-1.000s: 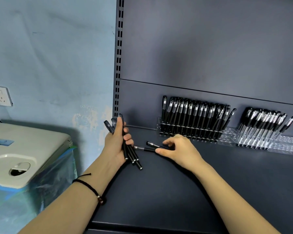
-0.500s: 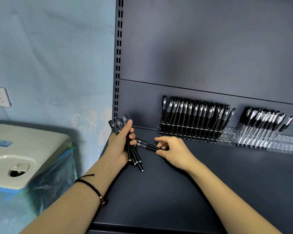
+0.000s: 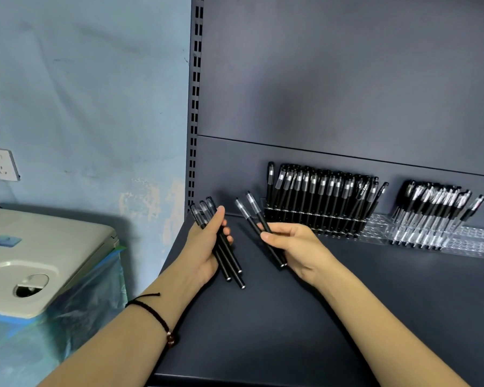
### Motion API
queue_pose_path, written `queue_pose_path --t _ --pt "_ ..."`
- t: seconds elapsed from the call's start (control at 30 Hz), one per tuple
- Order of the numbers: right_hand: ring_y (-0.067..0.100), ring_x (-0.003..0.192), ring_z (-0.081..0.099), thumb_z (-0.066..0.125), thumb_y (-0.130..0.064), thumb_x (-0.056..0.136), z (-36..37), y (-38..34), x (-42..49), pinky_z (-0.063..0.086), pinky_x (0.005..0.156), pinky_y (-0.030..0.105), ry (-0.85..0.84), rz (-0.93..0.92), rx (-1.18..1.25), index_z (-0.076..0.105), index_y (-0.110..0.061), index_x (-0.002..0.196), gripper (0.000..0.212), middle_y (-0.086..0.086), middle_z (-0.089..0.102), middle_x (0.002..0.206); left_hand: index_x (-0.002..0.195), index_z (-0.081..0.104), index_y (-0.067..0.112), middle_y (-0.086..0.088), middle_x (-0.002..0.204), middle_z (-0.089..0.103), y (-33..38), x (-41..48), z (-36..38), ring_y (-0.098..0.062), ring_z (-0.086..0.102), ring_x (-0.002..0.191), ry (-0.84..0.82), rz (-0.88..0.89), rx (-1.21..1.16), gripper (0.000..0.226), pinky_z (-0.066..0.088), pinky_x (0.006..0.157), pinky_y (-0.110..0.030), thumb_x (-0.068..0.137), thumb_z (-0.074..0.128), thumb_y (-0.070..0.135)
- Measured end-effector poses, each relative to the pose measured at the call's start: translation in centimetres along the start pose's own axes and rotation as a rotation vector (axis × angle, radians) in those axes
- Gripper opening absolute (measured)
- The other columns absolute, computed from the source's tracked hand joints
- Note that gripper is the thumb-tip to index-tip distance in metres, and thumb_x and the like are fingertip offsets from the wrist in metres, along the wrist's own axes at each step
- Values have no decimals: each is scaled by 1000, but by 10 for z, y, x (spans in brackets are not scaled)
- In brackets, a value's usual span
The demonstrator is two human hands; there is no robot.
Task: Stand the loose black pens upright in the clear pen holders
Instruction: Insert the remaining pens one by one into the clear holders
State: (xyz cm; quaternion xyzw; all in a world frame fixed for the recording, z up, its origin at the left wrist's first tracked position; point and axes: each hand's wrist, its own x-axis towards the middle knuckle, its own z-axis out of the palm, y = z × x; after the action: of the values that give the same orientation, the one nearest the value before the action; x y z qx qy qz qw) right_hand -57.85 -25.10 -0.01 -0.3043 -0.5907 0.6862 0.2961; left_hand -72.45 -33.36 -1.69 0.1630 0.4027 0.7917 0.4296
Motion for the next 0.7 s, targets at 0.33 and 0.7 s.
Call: queue_pose_path --t 0.33,0.7 --pt "2 87 68 64 2 88 28 10 -14 50 77 12 -186 -199 -266 65 -11 120 34 -6 73 100 95 60 5 -13 87 61 -3 -7 4 -26 65 75 -78 -35 129 28 59 60 -31 86 69 30" --pt "4 104 60 46 -22 101 26 -51 -20 49 87 20 7 -556 -277 63 -31 114 23 -7 66 117 90 56 9 -2 60 50 11 -29 22 -15 48 51 -392 273 439 24 47 56 -29 82 72 25"
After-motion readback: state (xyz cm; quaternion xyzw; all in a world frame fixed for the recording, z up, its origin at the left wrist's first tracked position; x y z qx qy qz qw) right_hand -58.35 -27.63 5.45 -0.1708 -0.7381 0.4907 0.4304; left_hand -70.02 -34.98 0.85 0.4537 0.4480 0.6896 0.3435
